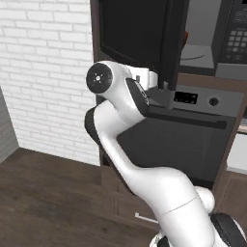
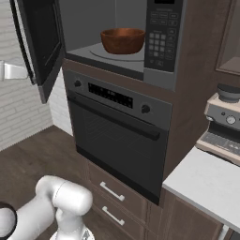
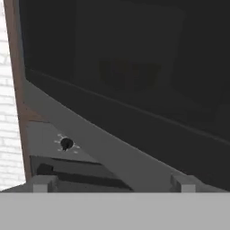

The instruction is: Pick the sweet potato from the sink and place it in the bowl. Then pick the bowl and place it in the microwave. Then close the microwave door and press the start button.

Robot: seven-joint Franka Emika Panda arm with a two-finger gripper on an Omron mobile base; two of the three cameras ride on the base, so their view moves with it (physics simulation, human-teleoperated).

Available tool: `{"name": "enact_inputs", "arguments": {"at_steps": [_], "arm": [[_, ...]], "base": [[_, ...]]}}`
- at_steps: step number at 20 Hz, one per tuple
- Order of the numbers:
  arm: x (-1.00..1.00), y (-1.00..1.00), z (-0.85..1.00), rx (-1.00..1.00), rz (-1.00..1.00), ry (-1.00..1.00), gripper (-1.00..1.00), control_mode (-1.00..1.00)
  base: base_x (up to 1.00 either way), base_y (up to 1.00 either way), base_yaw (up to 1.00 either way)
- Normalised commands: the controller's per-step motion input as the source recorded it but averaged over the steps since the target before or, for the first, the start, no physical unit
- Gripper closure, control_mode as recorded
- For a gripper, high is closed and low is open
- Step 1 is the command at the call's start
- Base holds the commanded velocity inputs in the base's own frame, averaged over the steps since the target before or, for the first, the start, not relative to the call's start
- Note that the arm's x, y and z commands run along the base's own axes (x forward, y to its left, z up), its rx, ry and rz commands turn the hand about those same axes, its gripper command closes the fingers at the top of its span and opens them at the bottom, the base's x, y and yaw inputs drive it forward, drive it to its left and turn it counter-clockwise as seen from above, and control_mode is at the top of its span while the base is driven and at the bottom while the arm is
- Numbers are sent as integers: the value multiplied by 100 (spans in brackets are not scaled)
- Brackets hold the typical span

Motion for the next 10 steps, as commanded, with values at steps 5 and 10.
{"name": "enact_inputs", "arguments": {"at_steps": [5, 10], "arm": [[54, -99, 34, 28, 0, -6, -100, -100], [69, -80, 28, 4, -10, -15, -100, -100]], "base": [[0, 0, 0], [0, 0, 0]]}}
